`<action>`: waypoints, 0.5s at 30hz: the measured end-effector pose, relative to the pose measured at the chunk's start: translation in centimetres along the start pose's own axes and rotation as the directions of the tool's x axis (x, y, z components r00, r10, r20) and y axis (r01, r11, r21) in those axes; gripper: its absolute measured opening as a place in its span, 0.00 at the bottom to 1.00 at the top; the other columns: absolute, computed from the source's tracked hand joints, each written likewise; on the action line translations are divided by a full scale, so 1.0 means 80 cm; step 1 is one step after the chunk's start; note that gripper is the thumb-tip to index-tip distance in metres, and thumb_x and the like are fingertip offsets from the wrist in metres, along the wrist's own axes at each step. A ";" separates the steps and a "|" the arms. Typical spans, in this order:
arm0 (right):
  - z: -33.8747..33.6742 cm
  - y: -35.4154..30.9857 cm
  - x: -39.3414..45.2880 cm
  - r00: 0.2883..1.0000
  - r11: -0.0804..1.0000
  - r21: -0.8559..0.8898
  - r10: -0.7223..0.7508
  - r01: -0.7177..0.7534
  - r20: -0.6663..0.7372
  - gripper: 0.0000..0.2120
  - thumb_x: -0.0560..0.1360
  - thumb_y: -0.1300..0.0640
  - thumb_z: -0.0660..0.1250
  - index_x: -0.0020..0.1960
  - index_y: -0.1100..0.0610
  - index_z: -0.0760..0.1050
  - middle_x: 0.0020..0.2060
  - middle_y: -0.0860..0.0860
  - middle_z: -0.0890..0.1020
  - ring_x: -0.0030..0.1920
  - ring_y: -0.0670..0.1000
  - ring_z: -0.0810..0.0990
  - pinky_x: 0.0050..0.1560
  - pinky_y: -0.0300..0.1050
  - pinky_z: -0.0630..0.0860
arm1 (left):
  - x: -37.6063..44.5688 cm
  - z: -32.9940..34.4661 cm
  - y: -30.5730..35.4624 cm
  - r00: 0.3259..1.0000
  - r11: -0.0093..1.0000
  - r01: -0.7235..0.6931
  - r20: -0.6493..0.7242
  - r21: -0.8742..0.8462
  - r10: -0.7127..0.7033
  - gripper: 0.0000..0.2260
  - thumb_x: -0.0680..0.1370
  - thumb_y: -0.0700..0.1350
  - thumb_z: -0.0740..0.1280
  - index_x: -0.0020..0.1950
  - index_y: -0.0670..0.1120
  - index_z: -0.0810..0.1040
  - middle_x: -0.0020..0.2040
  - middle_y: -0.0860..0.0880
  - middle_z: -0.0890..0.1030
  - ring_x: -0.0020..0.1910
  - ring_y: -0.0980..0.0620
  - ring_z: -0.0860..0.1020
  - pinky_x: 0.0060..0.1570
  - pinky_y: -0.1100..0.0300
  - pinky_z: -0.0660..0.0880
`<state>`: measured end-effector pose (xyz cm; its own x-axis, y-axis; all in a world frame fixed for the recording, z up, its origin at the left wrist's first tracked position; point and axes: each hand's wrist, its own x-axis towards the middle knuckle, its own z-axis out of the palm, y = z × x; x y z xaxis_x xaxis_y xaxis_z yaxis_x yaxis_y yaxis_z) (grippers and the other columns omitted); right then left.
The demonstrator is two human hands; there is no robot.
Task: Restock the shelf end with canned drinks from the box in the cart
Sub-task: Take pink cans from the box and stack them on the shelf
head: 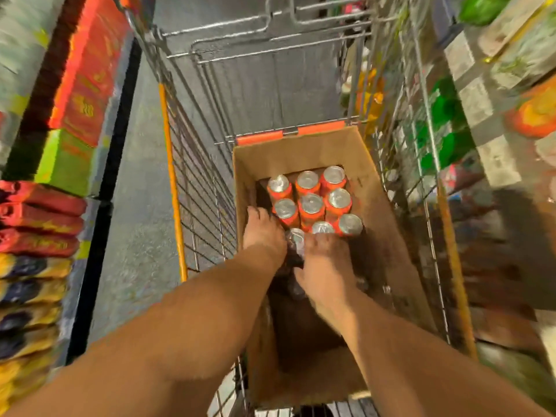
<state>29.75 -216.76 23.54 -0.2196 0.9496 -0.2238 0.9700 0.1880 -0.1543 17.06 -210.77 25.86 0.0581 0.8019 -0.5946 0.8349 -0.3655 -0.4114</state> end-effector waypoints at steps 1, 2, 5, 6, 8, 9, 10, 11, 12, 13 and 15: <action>0.008 -0.002 0.011 0.997 0.998 -0.047 -0.048 0.045 -0.056 0.21 0.70 0.48 0.66 0.60 0.56 0.72 0.54 0.58 0.74 0.58 0.62 0.71 0.61 0.57 0.66 | 0.010 0.004 0.004 1.000 0.999 0.008 0.027 0.031 -0.009 0.25 0.81 0.53 0.55 0.76 0.45 0.66 0.72 0.42 0.70 0.72 0.36 0.61 0.71 0.37 0.54; 0.013 -0.004 0.021 0.994 0.995 -0.078 -0.073 0.066 -0.085 0.16 0.73 0.54 0.60 0.59 0.57 0.73 0.53 0.59 0.75 0.59 0.63 0.71 0.63 0.59 0.64 | 0.017 0.007 0.009 0.999 0.998 0.015 0.047 0.053 -0.018 0.25 0.81 0.53 0.55 0.77 0.45 0.65 0.73 0.42 0.69 0.73 0.35 0.60 0.71 0.37 0.53; 0.023 -0.018 0.044 0.995 0.987 -0.146 -0.077 0.068 -0.056 0.18 0.75 0.61 0.54 0.61 0.60 0.74 0.55 0.61 0.77 0.64 0.65 0.69 0.67 0.65 0.61 | 0.031 0.016 0.015 0.997 0.997 0.024 0.073 0.073 -0.029 0.27 0.81 0.54 0.55 0.78 0.44 0.62 0.74 0.41 0.67 0.74 0.34 0.58 0.72 0.35 0.50; 0.027 -0.020 0.050 0.997 0.981 -0.176 -0.079 0.076 -0.012 0.19 0.75 0.61 0.55 0.63 0.61 0.73 0.58 0.61 0.76 0.67 0.65 0.66 0.69 0.66 0.58 | 0.035 0.017 0.016 0.997 0.998 0.028 0.065 0.064 -0.032 0.26 0.81 0.54 0.56 0.78 0.44 0.63 0.74 0.41 0.68 0.74 0.34 0.58 0.72 0.35 0.50; 0.035 -0.021 0.063 0.996 0.973 -0.215 -0.069 0.079 0.054 0.20 0.76 0.60 0.56 0.67 0.61 0.70 0.63 0.61 0.74 0.73 0.65 0.60 0.72 0.66 0.50 | 0.043 0.017 0.015 0.998 0.999 0.039 0.053 0.025 -0.041 0.23 0.82 0.52 0.55 0.76 0.45 0.67 0.72 0.43 0.71 0.74 0.36 0.60 0.73 0.36 0.49; 0.038 -0.020 0.068 0.996 0.971 -0.226 -0.061 0.075 0.070 0.19 0.77 0.60 0.56 0.67 0.61 0.69 0.64 0.61 0.74 0.74 0.65 0.57 0.73 0.65 0.48 | 0.046 0.016 0.014 0.998 0.999 0.043 0.054 -0.003 -0.043 0.22 0.82 0.51 0.54 0.74 0.47 0.69 0.71 0.44 0.73 0.73 0.37 0.61 0.73 0.37 0.48; 0.041 -0.021 0.072 0.995 0.969 -0.235 -0.061 0.078 0.080 0.18 0.77 0.61 0.56 0.65 0.61 0.70 0.63 0.61 0.75 0.75 0.65 0.55 0.73 0.65 0.46 | 0.048 0.016 0.014 0.997 0.999 0.042 0.058 -0.027 -0.041 0.20 0.82 0.50 0.54 0.73 0.48 0.71 0.69 0.46 0.74 0.72 0.39 0.63 0.73 0.37 0.48; 0.042 -0.021 0.075 0.994 0.967 -0.241 -0.069 0.088 0.087 0.16 0.77 0.61 0.57 0.63 0.60 0.71 0.61 0.60 0.76 0.75 0.65 0.55 0.72 0.65 0.45 | 0.049 0.015 0.014 0.997 0.998 0.036 0.063 -0.042 -0.033 0.19 0.82 0.50 0.55 0.71 0.50 0.73 0.68 0.47 0.76 0.72 0.40 0.64 0.73 0.37 0.48; 0.043 -0.019 0.078 0.992 0.964 -0.244 -0.081 0.102 0.097 0.15 0.76 0.60 0.58 0.62 0.60 0.73 0.58 0.59 0.78 0.75 0.65 0.54 0.72 0.65 0.44 | 0.050 0.014 0.014 0.998 0.998 0.026 0.063 -0.052 -0.023 0.18 0.82 0.50 0.56 0.70 0.51 0.74 0.67 0.48 0.77 0.71 0.41 0.66 0.73 0.37 0.47; 0.042 -0.018 0.079 0.990 0.963 -0.243 -0.093 0.118 0.110 0.15 0.75 0.60 0.58 0.60 0.59 0.74 0.56 0.58 0.80 0.75 0.65 0.55 0.72 0.65 0.43 | 0.051 0.014 0.014 0.998 0.998 0.013 0.064 -0.061 -0.010 0.18 0.81 0.51 0.57 0.70 0.52 0.74 0.67 0.48 0.77 0.71 0.41 0.66 0.73 0.36 0.47; 0.037 -0.015 0.078 0.983 0.956 -0.246 -0.127 0.157 0.134 0.16 0.75 0.60 0.57 0.60 0.57 0.76 0.54 0.55 0.82 0.75 0.63 0.56 0.73 0.65 0.44 | 0.047 0.011 0.013 0.998 0.997 -0.008 0.062 -0.071 0.012 0.18 0.81 0.52 0.58 0.70 0.53 0.74 0.67 0.49 0.77 0.71 0.42 0.67 0.74 0.36 0.46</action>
<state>26.88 -211.85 19.47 -0.3532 0.8757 -0.3292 0.9189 0.3908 0.0537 17.67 -208.58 22.60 0.0345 0.7666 -0.6412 0.8712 -0.3375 -0.3566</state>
